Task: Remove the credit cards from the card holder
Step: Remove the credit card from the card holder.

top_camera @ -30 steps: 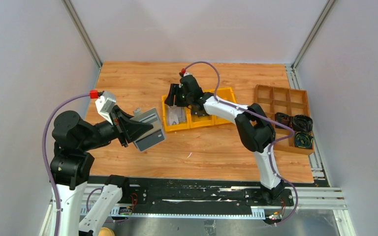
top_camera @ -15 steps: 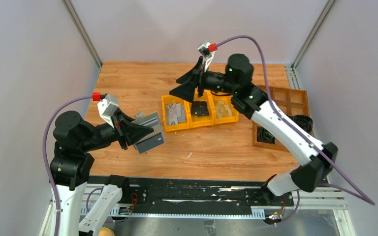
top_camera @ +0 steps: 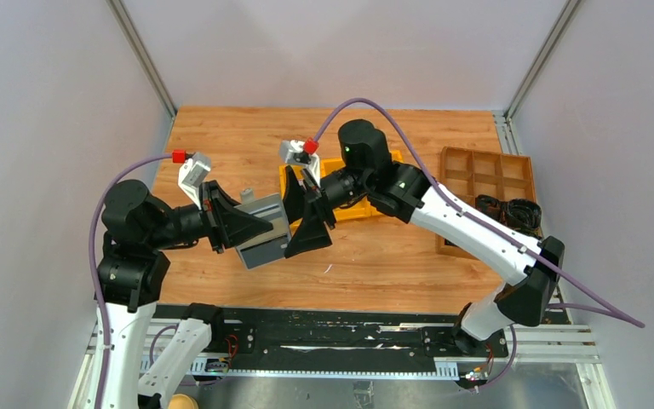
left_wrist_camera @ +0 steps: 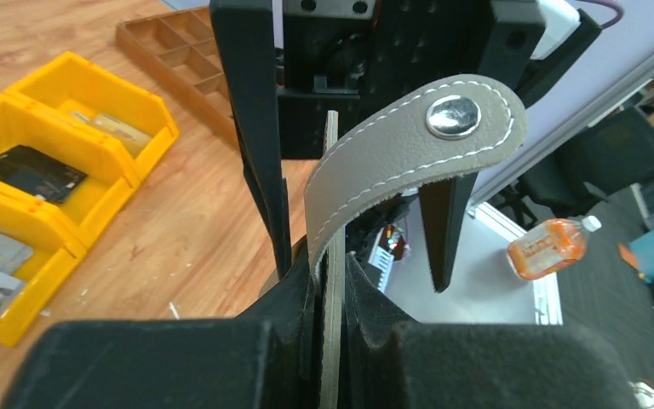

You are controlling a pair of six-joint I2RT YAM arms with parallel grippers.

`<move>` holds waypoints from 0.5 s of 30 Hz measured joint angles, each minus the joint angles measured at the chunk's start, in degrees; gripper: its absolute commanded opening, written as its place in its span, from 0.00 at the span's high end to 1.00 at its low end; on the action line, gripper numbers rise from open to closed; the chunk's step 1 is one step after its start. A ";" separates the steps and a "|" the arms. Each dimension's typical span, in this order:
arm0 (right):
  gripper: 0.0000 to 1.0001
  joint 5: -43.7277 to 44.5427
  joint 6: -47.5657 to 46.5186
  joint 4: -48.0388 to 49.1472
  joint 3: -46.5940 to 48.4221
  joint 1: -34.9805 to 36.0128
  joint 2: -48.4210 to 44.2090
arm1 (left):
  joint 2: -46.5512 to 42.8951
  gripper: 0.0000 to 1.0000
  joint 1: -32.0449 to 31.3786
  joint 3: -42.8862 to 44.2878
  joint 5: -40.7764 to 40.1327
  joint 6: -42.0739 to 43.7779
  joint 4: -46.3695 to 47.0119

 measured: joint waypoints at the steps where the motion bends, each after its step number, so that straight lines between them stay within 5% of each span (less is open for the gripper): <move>1: 0.30 0.02 -0.79 -0.96 0.31 0.46 0.39 | 0.00 1.00 0.00 -0.26 0.33 -1.11 0.55; 4: 0.46 0.31 -2.29 -3.04 1.05 1.46 0.81 | -0.02 1.00 0.00 -0.44 1.11 -2.95 1.20; 8: 0.97 2.12 -2.93 -4.33 1.49 2.05 1.22 | -0.02 1.00 -0.02 -0.37 1.84 -2.84 0.57; 15: 0.99 3.41 1.86 -3.06 1.64 1.97 3.61 | 0.00 0.97 0.28 -0.24 0.74 0.22 -3.98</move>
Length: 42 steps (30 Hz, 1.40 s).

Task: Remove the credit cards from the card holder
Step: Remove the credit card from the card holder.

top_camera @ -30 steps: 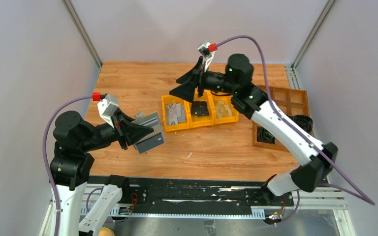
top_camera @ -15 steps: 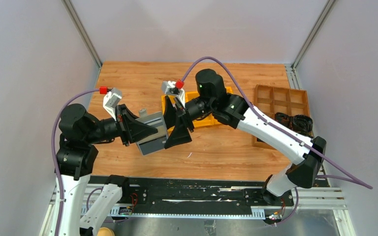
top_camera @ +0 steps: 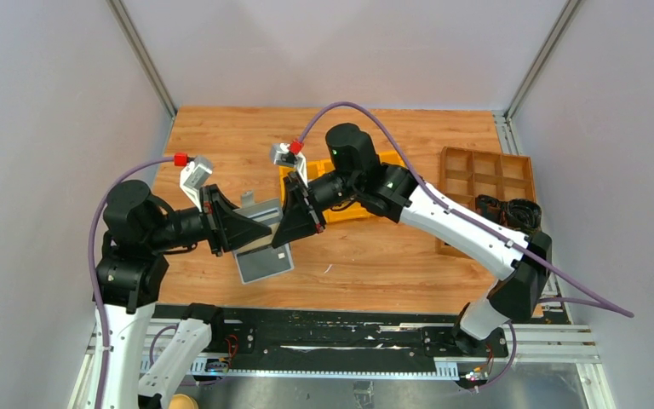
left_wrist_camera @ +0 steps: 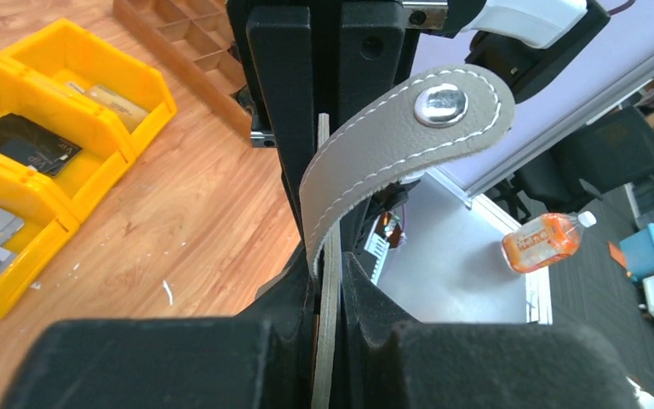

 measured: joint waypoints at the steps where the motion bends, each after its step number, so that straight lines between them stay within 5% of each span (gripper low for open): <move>1: 1.00 -0.09 1.36 1.31 -0.68 0.00 0.00 | 0.00 0.97 0.02 0.24 -0.20 0.50 -0.48; 3: 0.92 -0.15 3.69 4.57 -2.16 0.00 0.00 | -0.02 0.98 0.04 0.52 -0.70 1.66 -1.33; 4: 0.75 -0.17 5.38 6.86 -3.34 0.00 0.00 | -0.02 1.00 0.04 0.63 -1.01 2.23 -1.84; 5: 0.42 -0.24 6.73 8.57 -4.20 0.00 0.00 | -0.02 1.00 0.04 0.63 -1.18 2.67 -2.25; 6: 0.26 -0.37 8.63 11.17 -5.40 0.00 0.02 | -0.02 1.00 0.04 0.63 -1.25 3.19 -2.69; 7: 0.24 -0.52 10.88 13.46 -6.40 0.13 0.13 | 0.00 1.00 0.02 0.63 -1.18 3.45 -3.13; 11: 0.25 -1.03 15.45 20.57 -7.87 0.85 1.18 | 0.42 1.00 0.02 0.63 -1.22 4.70 -4.26; 21: 0.81 -0.68 16.00 24.85 -8.11 1.09 1.01 | 0.61 1.00 -0.04 0.63 0.13 4.09 -4.46; 32: 0.86 0.63 9.51 18.23 -6.62 1.68 -0.94 | 2.12 1.00 -0.07 0.87 3.32 -2.49 -1.66; 34: 0.73 1.49 8.37 17.35 -6.58 2.10 -1.75 | 2.12 1.00 -0.09 0.87 4.02 -4.13 -0.48; 38: 0.24 2.80 6.23 16.17 -6.78 2.71 -3.13 | 2.14 1.00 -0.17 0.94 4.98 -6.54 1.42; 42: 0.20 3.08 4.17 15.06 -7.39 3.74 -4.09 | 2.40 1.00 -0.07 1.38 4.85 -8.33 3.19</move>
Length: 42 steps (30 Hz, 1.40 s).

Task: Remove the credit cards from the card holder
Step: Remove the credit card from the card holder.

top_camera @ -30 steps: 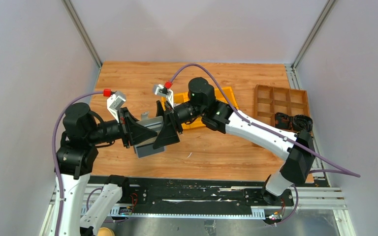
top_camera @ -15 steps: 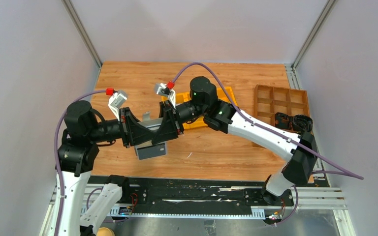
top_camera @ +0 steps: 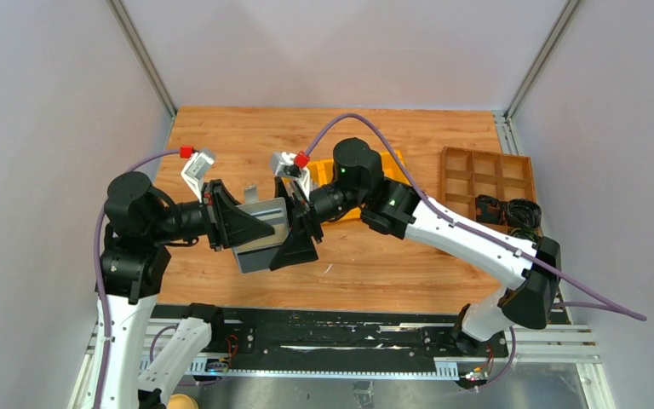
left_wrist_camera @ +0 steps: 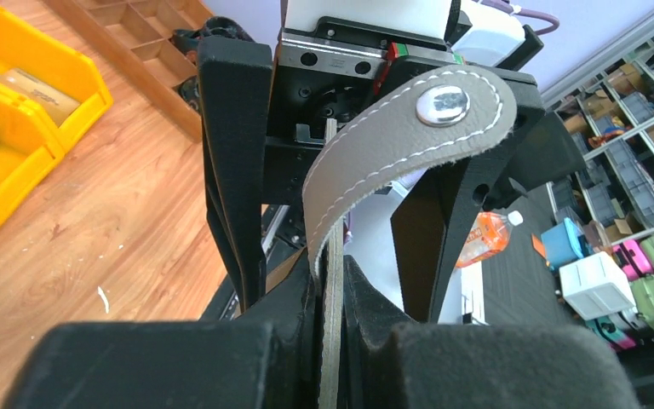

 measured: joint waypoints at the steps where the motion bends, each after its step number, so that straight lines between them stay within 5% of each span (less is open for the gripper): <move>1: 0.20 0.11 -0.28 -0.20 -0.02 0.15 -0.13 | 0.00 1.00 0.00 0.07 0.00 -0.35 0.31; 7: 0.59 1.29 -0.35 -0.31 -0.04 0.04 -0.70 | -0.02 1.00 0.00 0.74 0.15 -0.68 0.39; 18: 0.59 1.40 3.63 1.57 -0.04 -0.28 -0.81 | -1.44 1.00 0.00 1.07 0.59 0.26 -0.26; 23: 0.80 1.40 4.35 2.25 -0.22 -0.35 -1.51 | -1.73 1.00 -0.02 1.22 0.87 0.79 -0.98; 32: 1.00 1.36 4.76 3.52 -1.55 -0.57 -2.67 | -1.73 1.00 -0.02 2.60 1.27 0.81 -1.57; 34: 1.00 1.46 4.63 3.48 -1.75 -0.63 -2.93 | -1.79 0.91 -0.02 2.69 1.05 0.42 -1.49; 42: 1.00 3.23 5.64 4.46 -3.26 -1.07 -4.42 | -2.73 0.18 0.02 2.38 -1.66 -4.55 3.19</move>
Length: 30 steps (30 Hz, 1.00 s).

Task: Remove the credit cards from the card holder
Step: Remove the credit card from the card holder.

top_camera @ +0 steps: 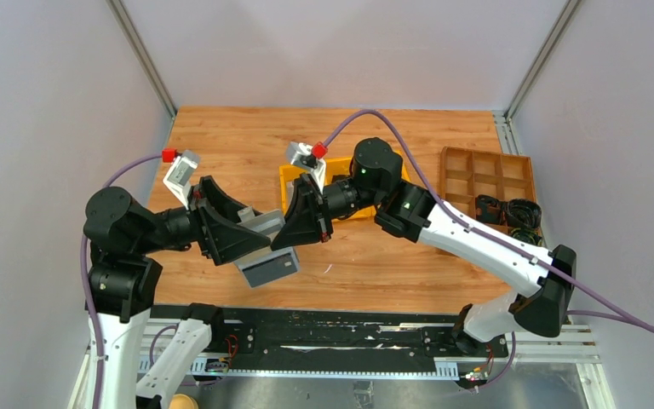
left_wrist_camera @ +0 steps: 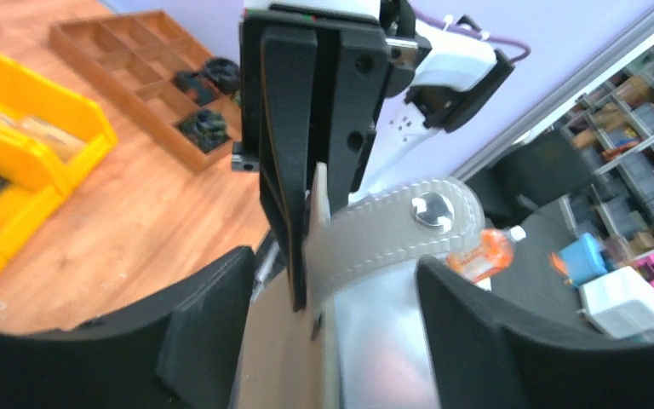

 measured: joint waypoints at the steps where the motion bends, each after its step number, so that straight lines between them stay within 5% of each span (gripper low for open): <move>1: 1.00 0.28 0.90 0.35 -0.20 -0.24 -0.15 | -0.31 0.17 0.00 -0.20 -0.26 -0.13 0.74; 7: 1.00 6.73 6.91 10.05 -6.84 -3.28 -4.07 | -2.51 0.17 0.00 -2.78 -1.97 -1.16 2.16; 19: 1.00 20.15 17.31 31.74 -18.47 -4.09 -8.31 | -9.01 0.43 0.00 -14.03 -8.76 -5.79 5.60; 23: 1.00 25.24 18.97 37.77 -23.39 -3.69 -8.92 | -8.96 0.63 0.00 -14.86 -9.94 -8.39 8.11; 26: 0.99 29.75 19.08 41.86 -26.97 -2.58 -9.75 | -8.96 0.89 0.00 -14.88 -12.61 -8.70 8.17; 28: 0.86 32.41 18.64 43.78 -28.92 -1.66 -10.40 | -8.98 1.00 -0.15 -14.82 -13.88 -8.24 7.72; 30: 0.75 34.16 17.49 44.11 -30.45 -1.22 -10.91 | -9.01 1.00 -0.46 -14.58 -15.28 -6.21 5.49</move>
